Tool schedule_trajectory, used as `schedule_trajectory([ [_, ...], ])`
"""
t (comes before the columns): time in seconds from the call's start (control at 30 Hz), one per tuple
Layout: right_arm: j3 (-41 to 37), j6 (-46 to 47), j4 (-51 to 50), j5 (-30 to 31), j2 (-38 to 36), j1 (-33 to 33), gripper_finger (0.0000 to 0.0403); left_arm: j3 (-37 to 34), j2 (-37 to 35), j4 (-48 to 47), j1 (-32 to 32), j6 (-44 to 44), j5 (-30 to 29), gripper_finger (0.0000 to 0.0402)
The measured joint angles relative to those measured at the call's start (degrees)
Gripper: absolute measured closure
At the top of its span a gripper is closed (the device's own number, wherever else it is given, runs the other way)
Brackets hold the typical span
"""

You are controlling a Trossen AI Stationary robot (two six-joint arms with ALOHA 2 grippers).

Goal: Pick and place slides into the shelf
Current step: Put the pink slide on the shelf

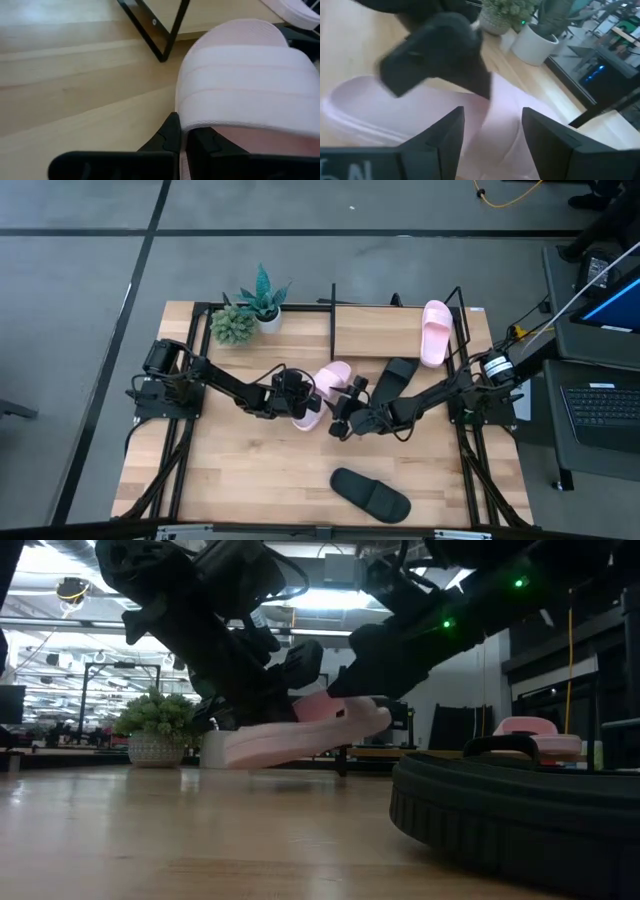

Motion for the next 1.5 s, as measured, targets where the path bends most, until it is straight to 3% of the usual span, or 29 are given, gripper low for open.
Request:
schedule_trajectory([
  [0.5, 0.0, -3.1, -5.5, 4.1, -0.1, -0.3, 0.0202, -0.1, 0.0, 5.4, -1.3, 6.0, 1.7, 0.0399],
  [0.77, 0.0, -7.7, -5.5, 10.7, -0.1, -0.3, 0.0202, -0.1, 0.0, 5.6, -2.2, 5.9, 2.6, 0.0399],
  [1.23, 0.0, -9.2, -5.6, 11.1, -0.1, -0.3, 0.0202, -0.1, 0.0, 5.9, -4.2, 6.1, 2.5, 0.0400],
  [1.5, 0.0, -9.3, -6.3, 10.8, -0.2, -0.2, 0.0203, 0.8, 0.0, 8.5, -5.5, 10.3, 1.9, 0.0400],
])
